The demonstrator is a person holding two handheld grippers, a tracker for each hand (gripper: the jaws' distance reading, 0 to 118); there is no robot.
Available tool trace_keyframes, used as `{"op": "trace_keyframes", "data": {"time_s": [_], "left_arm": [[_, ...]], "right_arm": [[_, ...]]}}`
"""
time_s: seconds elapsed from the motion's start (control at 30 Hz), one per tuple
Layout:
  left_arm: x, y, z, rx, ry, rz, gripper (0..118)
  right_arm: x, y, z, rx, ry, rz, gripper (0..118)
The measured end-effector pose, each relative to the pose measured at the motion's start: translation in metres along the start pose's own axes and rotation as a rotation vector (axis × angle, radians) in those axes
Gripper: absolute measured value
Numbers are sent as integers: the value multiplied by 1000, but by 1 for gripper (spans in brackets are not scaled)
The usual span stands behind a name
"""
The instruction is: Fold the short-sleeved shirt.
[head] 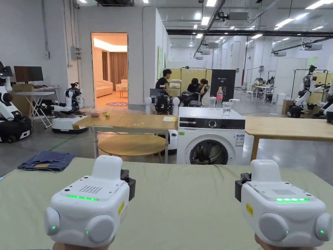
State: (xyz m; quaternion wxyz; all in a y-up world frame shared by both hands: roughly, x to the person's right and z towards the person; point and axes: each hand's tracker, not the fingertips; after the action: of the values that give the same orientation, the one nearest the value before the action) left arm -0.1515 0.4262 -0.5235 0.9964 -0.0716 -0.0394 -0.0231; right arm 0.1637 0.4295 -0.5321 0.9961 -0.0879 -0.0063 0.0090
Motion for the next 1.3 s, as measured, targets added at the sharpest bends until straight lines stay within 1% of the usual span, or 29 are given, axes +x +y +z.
{"op": "trace_keyframes", "data": {"time_s": [0.1, 0.23, 0.27, 0.3, 0.33, 0.4, 0.43, 0.47, 0.5, 0.53, 0.63, 0.67, 0.8, 0.9, 0.97, 1.1, 1.17, 1.3], "left_arm": [[2, 0, -1, -10, -14, 23, 5], [4, 1, 3, -4, -12, 18, 5], [5, 1, 5, -5, -11, 5, 11], [5, 1, 6, 2, -15, -2, 25], [5, 1, 6, 1, -19, -5, 43], [8, 0, 7, 2, -16, -11, 66], [8, -1, 7, 11, -5, -13, 86], [8, -2, 8, 21, -2, -14, 100], [9, 0, 10, 34, -4, -13, 109], [8, -1, 11, 48, -7, -8, 112], [8, 2, 13, 61, -12, 0, 112], [9, 3, 13, 59, -11, -5, 112], [12, 7, 15, 66, -1, -22, 112], [12, 8, 17, 70, 0, -23, 112], [12, 9, 17, 71, 2, -23, 112], [12, 9, 18, 67, -3, -20, 112], [13, 9, 18, 67, -3, -23, 112], [15, 8, 18, 71, -14, -20, 112]], "right_arm": [[-2, 0, 2, 13, 6, -7, 0], [-5, -5, 1, 17, 18, -9, 0], [-6, -5, 2, 21, 19, -12, 2], [-6, -6, 2, 22, 18, -15, 9], [-7, -6, 2, 23, 20, -15, 28], [-7, -6, 3, 25, 31, -14, 61], [-7, -7, 4, 26, 34, -13, 76], [-7, -7, 5, 32, 36, -11, 84], [-7, -7, 6, 46, 44, -13, 89], [-6, -7, 8, 61, 55, -16, 93], [-8, -7, 11, 87, 77, -24, 102], [-9, -6, 12, 90, 72, -28, 102], [-10, -3, 16, 99, 55, -54, 102], [-6, 0, 17, 93, 72, -77, 102], [-7, 5, 17, 70, 65, -91, 102], [-9, 8, 19, 53, 64, -75, 102], [-12, 8, 22, 72, 44, -69, 102], [-20, 13, 23, 49, -50, -46, 102]]}}
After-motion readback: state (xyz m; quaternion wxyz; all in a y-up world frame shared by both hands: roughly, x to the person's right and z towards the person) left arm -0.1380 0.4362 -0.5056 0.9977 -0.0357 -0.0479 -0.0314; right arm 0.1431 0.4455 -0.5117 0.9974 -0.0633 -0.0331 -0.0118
